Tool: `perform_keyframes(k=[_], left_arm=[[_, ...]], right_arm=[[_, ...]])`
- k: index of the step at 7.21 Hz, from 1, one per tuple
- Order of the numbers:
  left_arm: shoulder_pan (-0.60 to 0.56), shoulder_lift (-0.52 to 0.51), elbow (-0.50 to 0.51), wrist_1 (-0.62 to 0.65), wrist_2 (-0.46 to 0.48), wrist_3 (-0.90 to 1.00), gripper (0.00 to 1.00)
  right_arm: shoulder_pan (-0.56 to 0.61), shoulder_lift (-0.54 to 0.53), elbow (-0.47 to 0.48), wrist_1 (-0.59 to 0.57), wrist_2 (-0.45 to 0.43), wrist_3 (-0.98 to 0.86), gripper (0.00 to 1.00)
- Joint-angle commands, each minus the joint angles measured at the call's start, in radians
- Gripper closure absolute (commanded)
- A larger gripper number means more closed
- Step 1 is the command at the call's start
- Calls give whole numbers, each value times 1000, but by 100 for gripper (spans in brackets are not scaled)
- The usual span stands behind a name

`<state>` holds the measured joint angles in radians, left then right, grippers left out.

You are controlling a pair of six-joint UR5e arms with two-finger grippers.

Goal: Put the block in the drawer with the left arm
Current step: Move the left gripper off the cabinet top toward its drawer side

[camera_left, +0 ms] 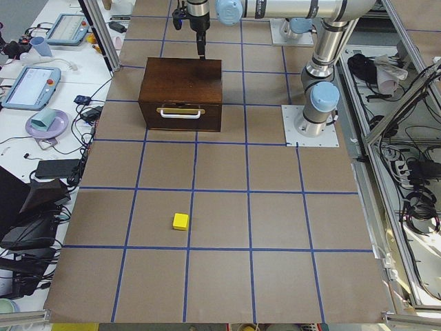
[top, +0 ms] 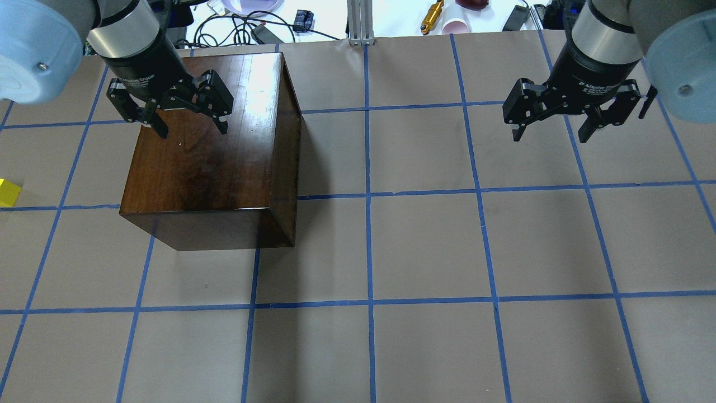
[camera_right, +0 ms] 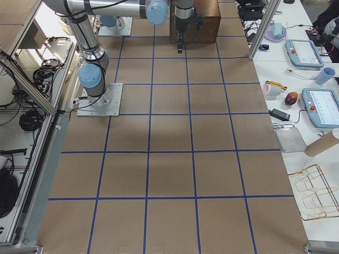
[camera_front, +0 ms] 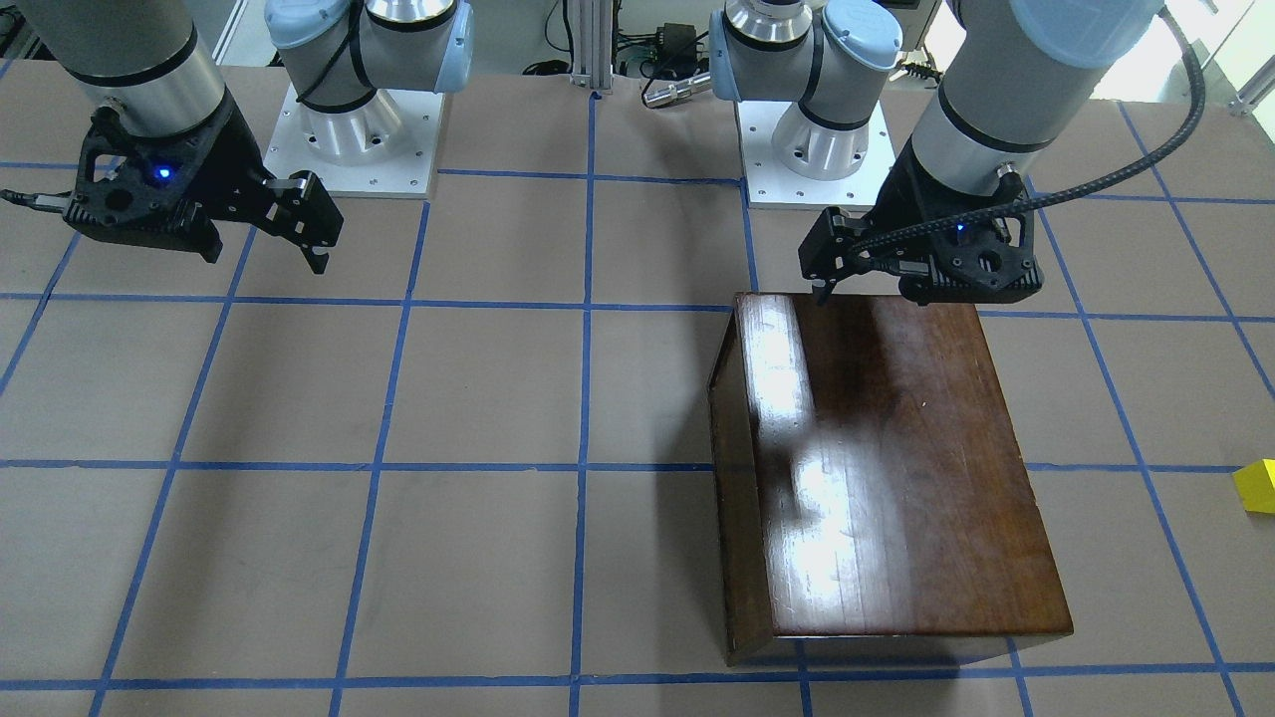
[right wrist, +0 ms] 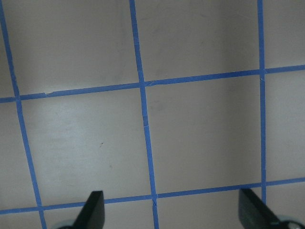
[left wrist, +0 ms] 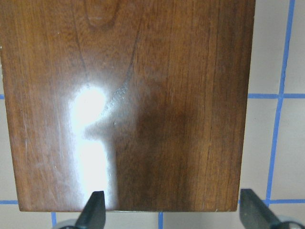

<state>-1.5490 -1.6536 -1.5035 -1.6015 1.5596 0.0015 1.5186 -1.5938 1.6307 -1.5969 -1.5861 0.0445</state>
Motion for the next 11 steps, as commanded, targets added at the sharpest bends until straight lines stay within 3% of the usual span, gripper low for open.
perform_keyframes(k=[1,11], left_arm=[[6,0,2,0,1,11,0],[32,3,12,-2,-1,0,0]], right_arm=[[0,0,0,0,0,0,0],[0,0,1,0,0,0,0]])
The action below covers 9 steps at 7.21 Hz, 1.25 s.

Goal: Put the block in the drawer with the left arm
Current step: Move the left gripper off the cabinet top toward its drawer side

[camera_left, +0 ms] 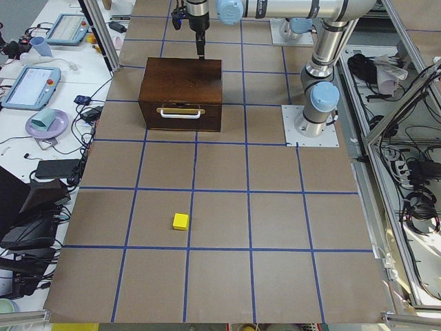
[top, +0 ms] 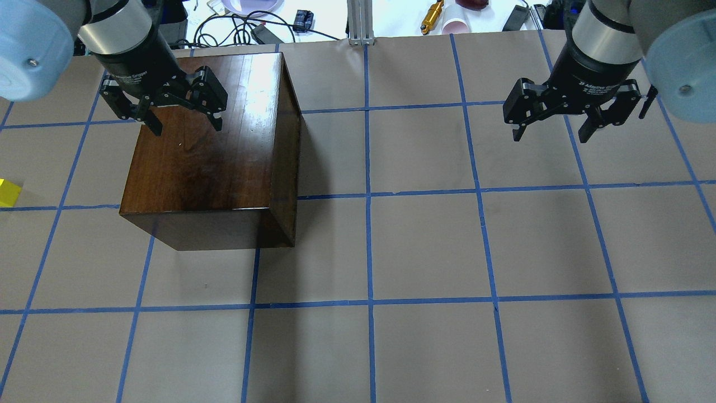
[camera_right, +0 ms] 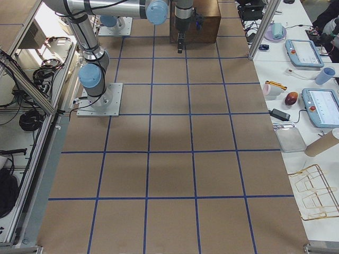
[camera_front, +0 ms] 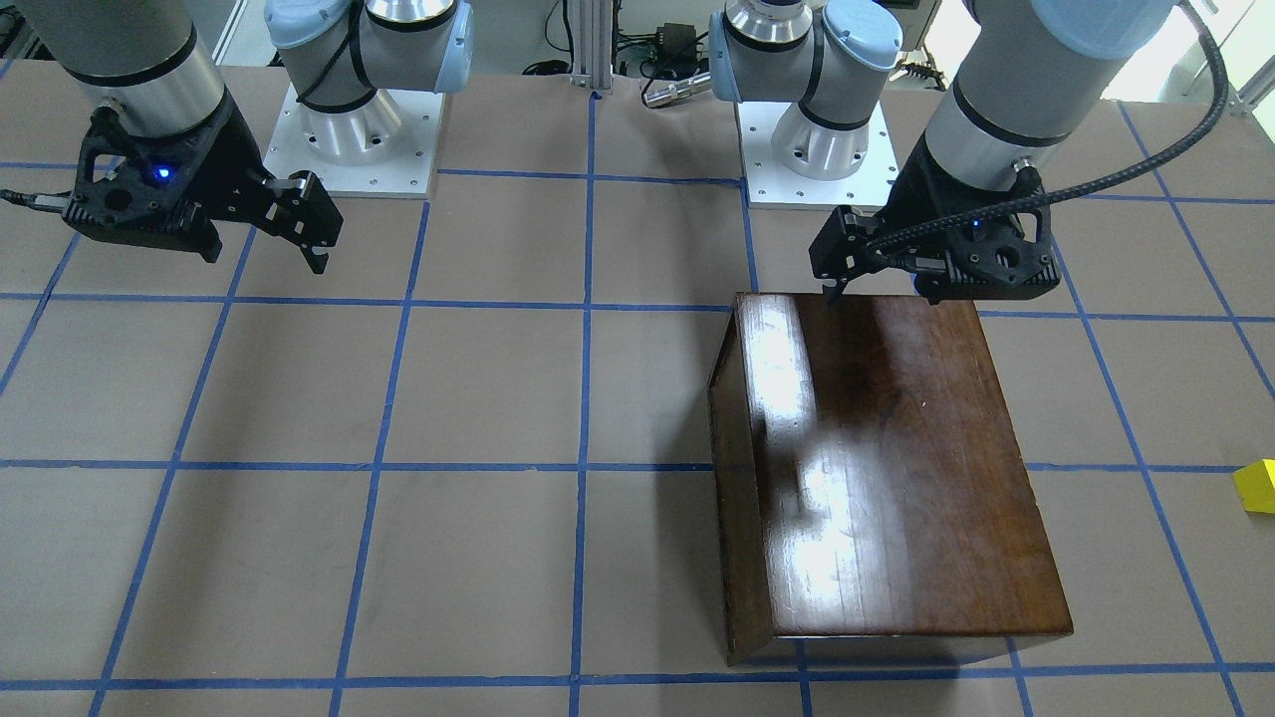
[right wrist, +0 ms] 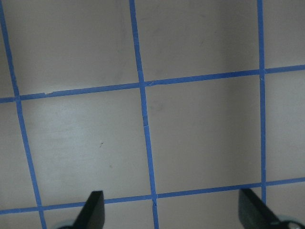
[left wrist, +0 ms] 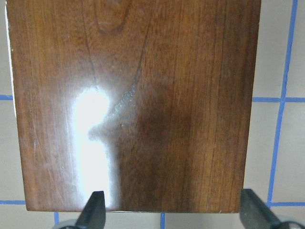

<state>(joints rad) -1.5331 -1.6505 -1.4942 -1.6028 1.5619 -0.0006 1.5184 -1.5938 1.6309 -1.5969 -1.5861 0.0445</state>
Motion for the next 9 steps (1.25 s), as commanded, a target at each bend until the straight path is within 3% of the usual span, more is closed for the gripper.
perform_keyframes(k=[1,3,5,9], left_arm=[[46,0,6,0,-6,4,0],[135,-8,41,-5,-74,16,0],[218,-26,67,-9,-72,45,0],[387,-64,88,-8,-77,304,0]], right_arm=[[0,0,0,0,0,0,0],[0,0,0,0,0,0,0],[0,0,0,0,0,0,0],[0,0,0,0,0,0,0]])
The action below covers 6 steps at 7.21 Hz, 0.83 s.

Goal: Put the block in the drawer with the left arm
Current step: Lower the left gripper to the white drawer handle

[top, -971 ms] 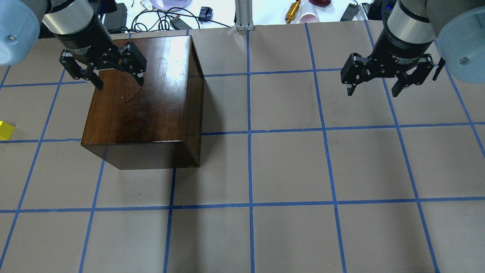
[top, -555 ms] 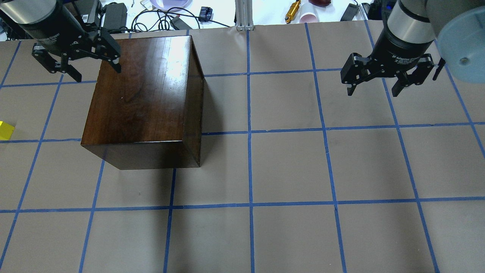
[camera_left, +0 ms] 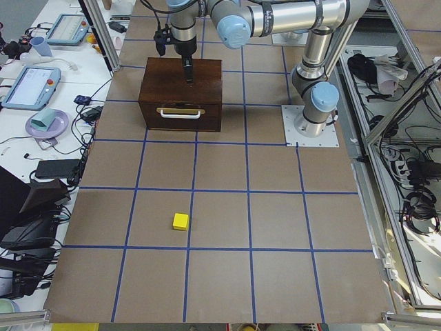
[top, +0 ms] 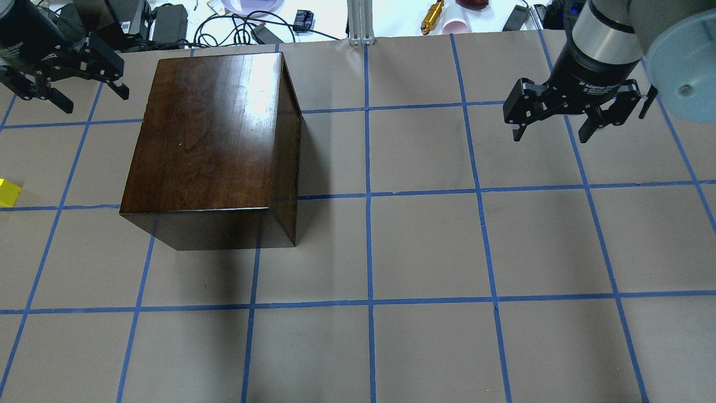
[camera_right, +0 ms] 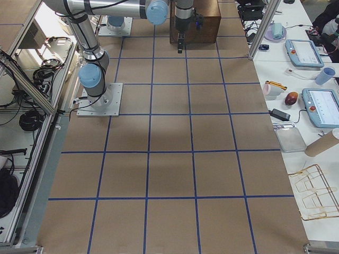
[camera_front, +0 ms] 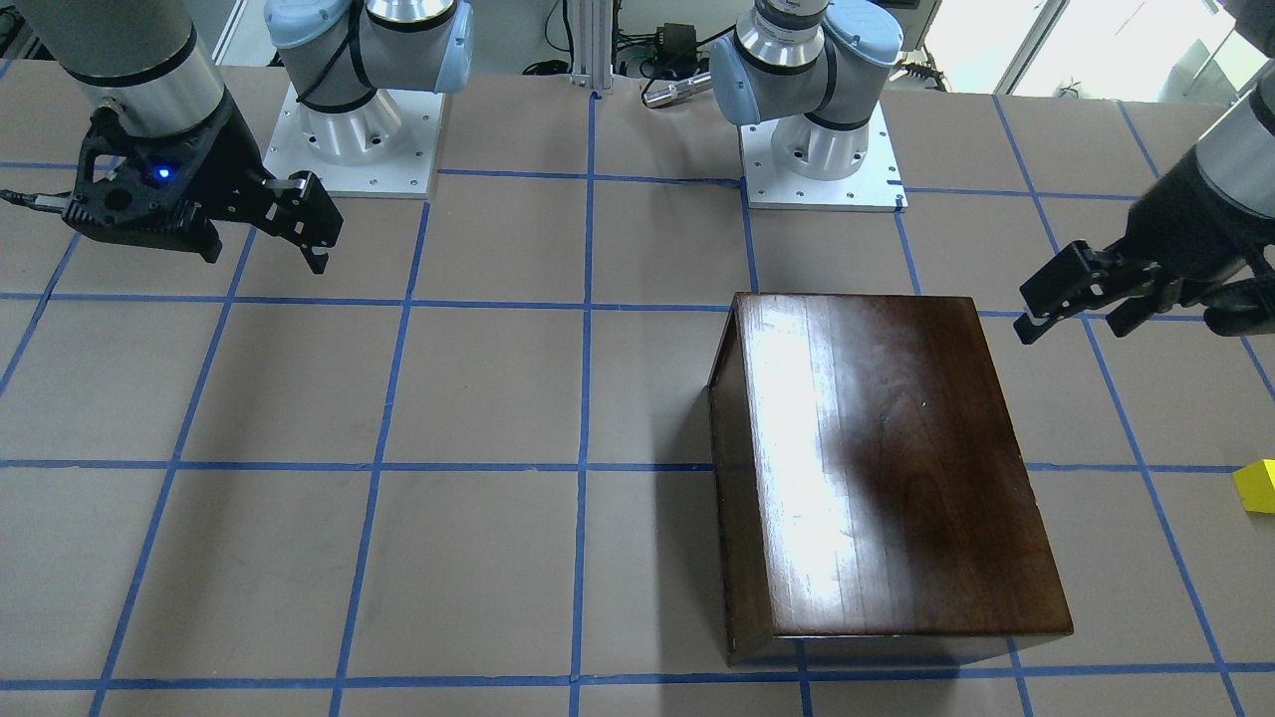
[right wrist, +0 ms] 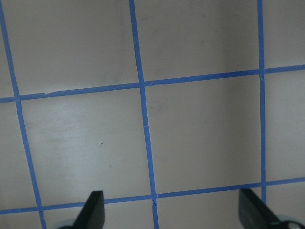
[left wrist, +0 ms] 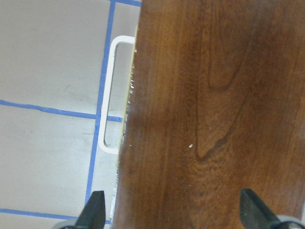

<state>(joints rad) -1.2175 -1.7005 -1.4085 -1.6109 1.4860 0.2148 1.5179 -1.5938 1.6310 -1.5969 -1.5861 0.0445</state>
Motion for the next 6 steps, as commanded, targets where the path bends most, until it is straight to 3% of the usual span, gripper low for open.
perform_keyframes(k=[1,6], left_arm=[[119,-36,2,5,-1,165,0],[205,-184,6,106,-53,391,0]], right_arm=[[1,0,0,0,0,0,0],[1,0,0,0,0,0,0]])
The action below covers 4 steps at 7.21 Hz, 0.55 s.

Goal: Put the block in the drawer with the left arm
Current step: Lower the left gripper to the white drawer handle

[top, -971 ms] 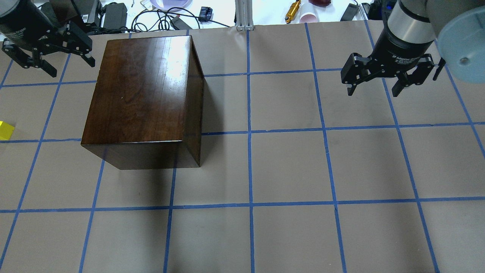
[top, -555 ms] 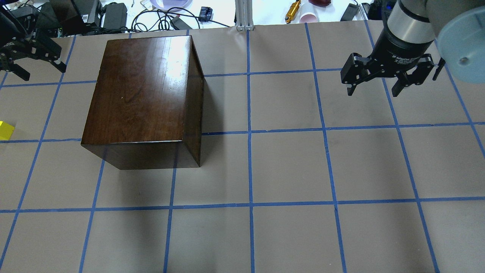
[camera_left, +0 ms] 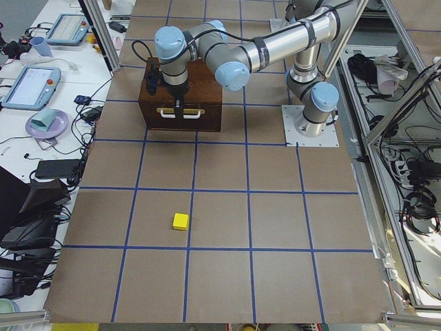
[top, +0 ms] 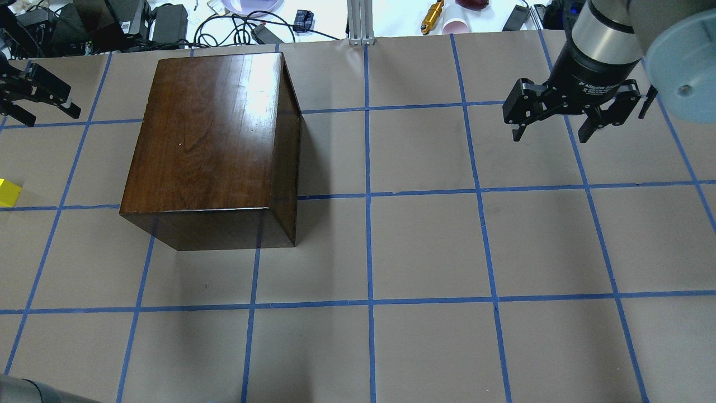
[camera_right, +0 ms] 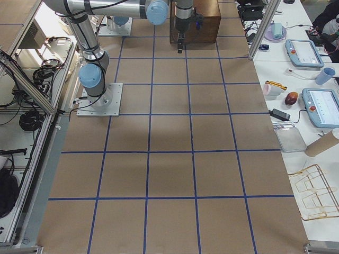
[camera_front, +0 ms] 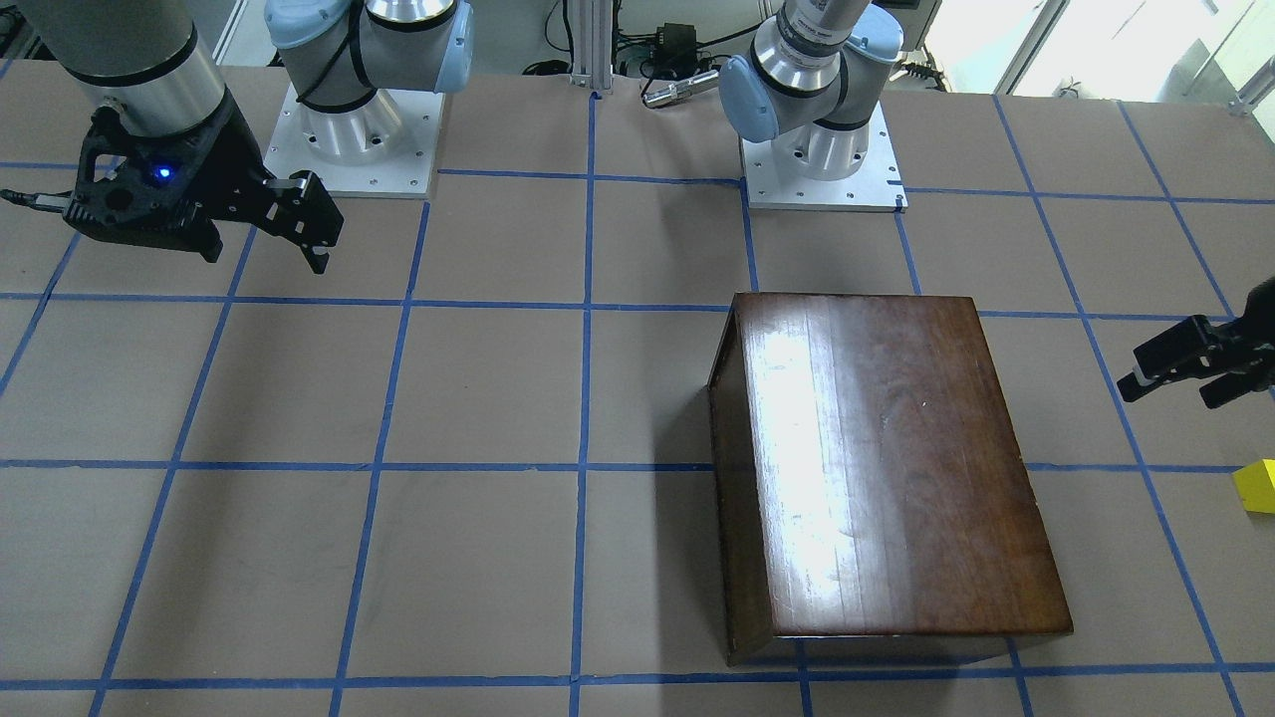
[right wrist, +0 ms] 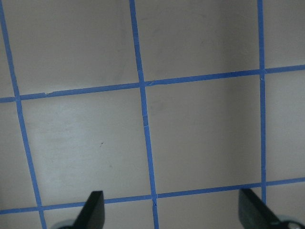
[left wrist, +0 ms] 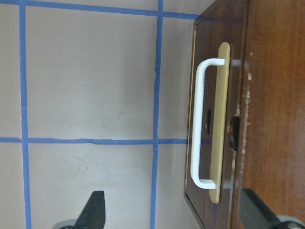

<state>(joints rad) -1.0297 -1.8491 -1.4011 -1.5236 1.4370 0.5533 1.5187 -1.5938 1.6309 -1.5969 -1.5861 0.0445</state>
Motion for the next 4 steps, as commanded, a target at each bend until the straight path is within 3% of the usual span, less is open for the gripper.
perform_keyframes(k=[1,4], left_arm=[[17,-56,-1,29,-59,78,0],[17,-116,-12,33,-82,86,0]], right_arm=[[0,0,0,0,0,0,0],[0,0,0,0,0,0,0]])
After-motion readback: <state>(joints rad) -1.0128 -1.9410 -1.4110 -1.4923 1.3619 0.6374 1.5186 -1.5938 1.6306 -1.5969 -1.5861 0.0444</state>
